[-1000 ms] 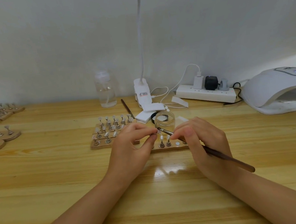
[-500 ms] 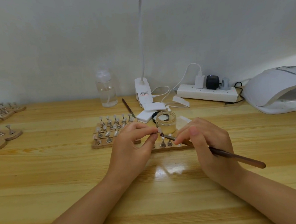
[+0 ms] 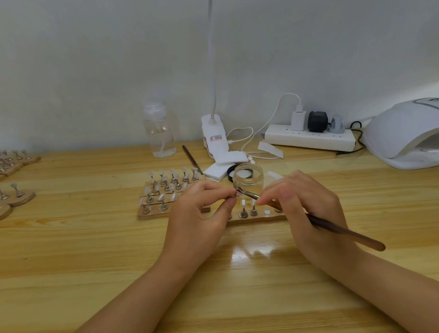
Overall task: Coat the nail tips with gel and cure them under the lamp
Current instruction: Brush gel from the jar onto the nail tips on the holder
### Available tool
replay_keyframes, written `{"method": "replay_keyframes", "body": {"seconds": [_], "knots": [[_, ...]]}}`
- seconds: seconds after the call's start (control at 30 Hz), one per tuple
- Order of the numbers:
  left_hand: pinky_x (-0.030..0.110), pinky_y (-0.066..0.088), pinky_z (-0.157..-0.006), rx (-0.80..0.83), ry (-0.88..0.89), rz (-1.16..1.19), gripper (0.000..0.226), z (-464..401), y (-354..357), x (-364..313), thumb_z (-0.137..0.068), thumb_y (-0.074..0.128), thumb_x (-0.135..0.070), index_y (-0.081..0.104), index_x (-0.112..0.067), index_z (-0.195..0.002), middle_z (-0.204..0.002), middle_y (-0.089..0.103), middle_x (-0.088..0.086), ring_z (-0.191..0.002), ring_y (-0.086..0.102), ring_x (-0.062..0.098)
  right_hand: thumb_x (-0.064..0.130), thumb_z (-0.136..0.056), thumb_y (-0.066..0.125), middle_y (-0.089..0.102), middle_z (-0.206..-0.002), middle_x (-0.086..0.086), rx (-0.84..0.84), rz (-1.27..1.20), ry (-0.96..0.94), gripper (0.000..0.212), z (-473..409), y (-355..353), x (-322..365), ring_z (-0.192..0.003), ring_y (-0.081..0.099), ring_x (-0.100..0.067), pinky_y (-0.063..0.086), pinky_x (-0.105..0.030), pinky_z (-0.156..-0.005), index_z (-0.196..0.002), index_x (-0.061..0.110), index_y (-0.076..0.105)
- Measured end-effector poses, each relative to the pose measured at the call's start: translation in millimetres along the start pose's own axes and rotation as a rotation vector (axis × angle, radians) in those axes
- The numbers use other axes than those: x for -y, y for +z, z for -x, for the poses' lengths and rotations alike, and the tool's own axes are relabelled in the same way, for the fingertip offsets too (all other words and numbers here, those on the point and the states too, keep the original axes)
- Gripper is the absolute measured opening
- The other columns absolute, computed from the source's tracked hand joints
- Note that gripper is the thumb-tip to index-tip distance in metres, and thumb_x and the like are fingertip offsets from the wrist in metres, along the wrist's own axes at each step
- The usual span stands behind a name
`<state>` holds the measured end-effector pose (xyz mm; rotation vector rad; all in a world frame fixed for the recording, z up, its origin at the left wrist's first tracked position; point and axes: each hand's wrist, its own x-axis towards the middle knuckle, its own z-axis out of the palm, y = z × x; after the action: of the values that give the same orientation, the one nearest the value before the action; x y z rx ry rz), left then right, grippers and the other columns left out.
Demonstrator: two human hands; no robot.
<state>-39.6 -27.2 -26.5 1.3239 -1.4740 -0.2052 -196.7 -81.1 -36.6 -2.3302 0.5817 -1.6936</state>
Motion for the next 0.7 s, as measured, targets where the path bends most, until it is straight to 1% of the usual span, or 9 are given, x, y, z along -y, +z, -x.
{"method": "replay_keyframes", "body": {"seconds": [0.17,0.23,0.33,0.4,0.53,0.63,0.7], "knots": [[0.012,0.044,-0.072,0.013,-0.025,0.027,0.032,-0.1,-1.2,-0.4,-0.077,0.069,-0.006,0.065,-0.038,-0.083,-0.08,0.062,-0.017,-0.083,0.057,-0.001,0.038,-0.099,0.027,0.064,-0.069,0.004,-0.007,-0.05,0.016,0.059,-0.2,-1.3,1.4,-0.067,0.06,-0.018,0.048,-0.043,-0.061,-0.069,0.009,0.068],[0.01,0.044,-0.073,0.011,-0.031,0.036,0.031,-0.2,-1.6,-1.0,-0.077,0.069,-0.006,0.066,-0.037,-0.083,-0.08,0.062,-0.017,-0.083,0.057,-0.001,0.036,-0.099,0.028,0.063,-0.065,0.004,-0.012,-0.057,0.018,0.058,0.9,-1.1,2.1,-0.063,0.059,-0.019,0.047,-0.045,-0.061,-0.064,0.01,0.067],[0.009,0.043,-0.074,0.017,-0.029,0.029,0.027,-0.3,-1.7,-1.0,-0.076,0.069,-0.005,0.068,-0.031,-0.085,-0.081,0.062,-0.016,-0.084,0.058,0.0,0.021,-0.094,0.031,0.062,-0.061,0.001,-0.051,-0.08,0.01,0.047,1.7,-1.7,3.4,-0.06,0.058,-0.021,0.045,-0.046,-0.062,-0.062,0.012,0.065],[0.01,0.043,-0.075,0.02,-0.029,0.029,0.026,-0.5,-1.6,-0.7,-0.076,0.069,-0.005,0.068,-0.029,-0.086,-0.081,0.063,-0.016,-0.084,0.057,0.0,0.016,-0.092,0.03,0.062,-0.062,0.0,-0.057,-0.068,-0.004,0.045,0.7,-2.4,3.9,-0.06,0.057,-0.022,0.045,-0.046,-0.06,-0.064,0.012,0.065],[0.015,0.046,-0.076,0.019,-0.029,0.025,0.025,-0.6,-1.2,-0.6,-0.076,0.069,-0.007,0.068,-0.029,-0.088,-0.081,0.062,-0.016,-0.082,0.058,0.001,0.024,-0.096,0.033,0.063,-0.07,-0.001,-0.032,0.017,-0.009,0.043,-0.4,0.0,3.0,-0.069,0.058,-0.019,0.048,-0.044,-0.058,-0.073,0.01,0.066],[0.016,0.046,-0.076,0.016,-0.02,0.015,0.028,-0.2,-1.2,-0.5,-0.077,0.069,-0.007,0.067,-0.033,-0.085,-0.08,0.062,-0.017,-0.082,0.058,0.0,0.035,-0.098,0.029,0.064,-0.072,0.0,-0.005,0.025,0.007,0.051,-0.5,1.8,1.7,-0.071,0.058,-0.018,0.048,-0.043,-0.06,-0.076,0.011,0.068],[0.019,0.047,-0.077,0.009,-0.025,0.015,0.031,-0.1,-1.1,-0.3,-0.076,0.069,-0.007,0.065,-0.037,-0.083,-0.08,0.061,-0.018,-0.083,0.058,0.0,0.038,-0.098,0.027,0.065,-0.071,0.0,0.008,0.019,0.006,0.054,-0.7,1.3,1.6,-0.071,0.059,-0.019,0.048,-0.043,-0.063,-0.076,0.012,0.068]]}}
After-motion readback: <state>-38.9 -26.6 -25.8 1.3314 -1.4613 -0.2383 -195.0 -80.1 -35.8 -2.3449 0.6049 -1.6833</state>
